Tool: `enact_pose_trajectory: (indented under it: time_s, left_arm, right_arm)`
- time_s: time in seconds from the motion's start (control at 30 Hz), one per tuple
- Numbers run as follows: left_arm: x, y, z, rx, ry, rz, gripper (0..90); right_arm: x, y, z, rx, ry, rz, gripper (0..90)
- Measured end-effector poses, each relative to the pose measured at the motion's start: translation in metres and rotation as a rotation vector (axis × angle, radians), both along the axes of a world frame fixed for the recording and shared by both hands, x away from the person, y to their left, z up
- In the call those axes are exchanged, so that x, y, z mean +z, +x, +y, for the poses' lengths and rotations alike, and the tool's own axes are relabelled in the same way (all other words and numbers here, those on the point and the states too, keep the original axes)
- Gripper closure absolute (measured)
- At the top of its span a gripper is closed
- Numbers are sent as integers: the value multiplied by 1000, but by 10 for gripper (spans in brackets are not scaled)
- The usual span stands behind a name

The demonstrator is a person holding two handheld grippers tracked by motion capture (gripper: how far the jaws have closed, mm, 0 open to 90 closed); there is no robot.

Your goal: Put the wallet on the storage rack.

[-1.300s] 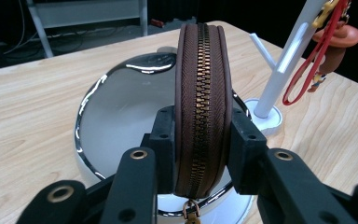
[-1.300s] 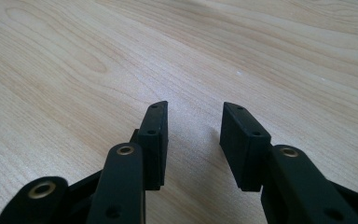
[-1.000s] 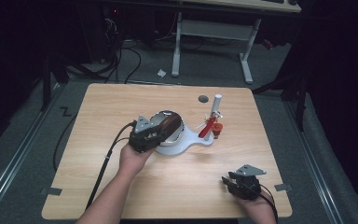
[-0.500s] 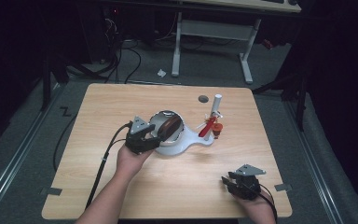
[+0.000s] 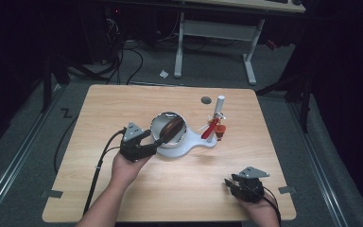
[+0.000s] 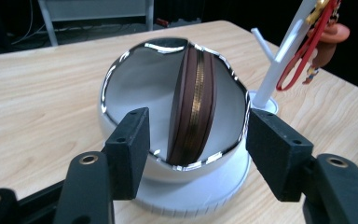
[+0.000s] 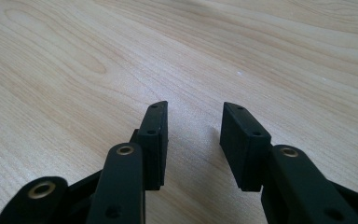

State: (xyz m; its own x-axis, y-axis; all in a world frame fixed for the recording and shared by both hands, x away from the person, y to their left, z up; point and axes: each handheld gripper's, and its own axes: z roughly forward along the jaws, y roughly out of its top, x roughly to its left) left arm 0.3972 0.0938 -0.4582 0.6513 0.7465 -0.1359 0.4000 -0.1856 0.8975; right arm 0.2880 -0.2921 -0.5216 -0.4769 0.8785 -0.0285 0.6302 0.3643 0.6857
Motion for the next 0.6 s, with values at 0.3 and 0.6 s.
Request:
enact_pose_trajectory:
  time_s: [0.3,0.6]
  left_arm:
    - [-8,-17,19,10,-12,34,383]
    - [-30,-54,55,-1,5,91,368]
  right_arm:
    - [1,0,0,-3,2,-6,621]
    - [2,4,2,-12,3,-15,621]
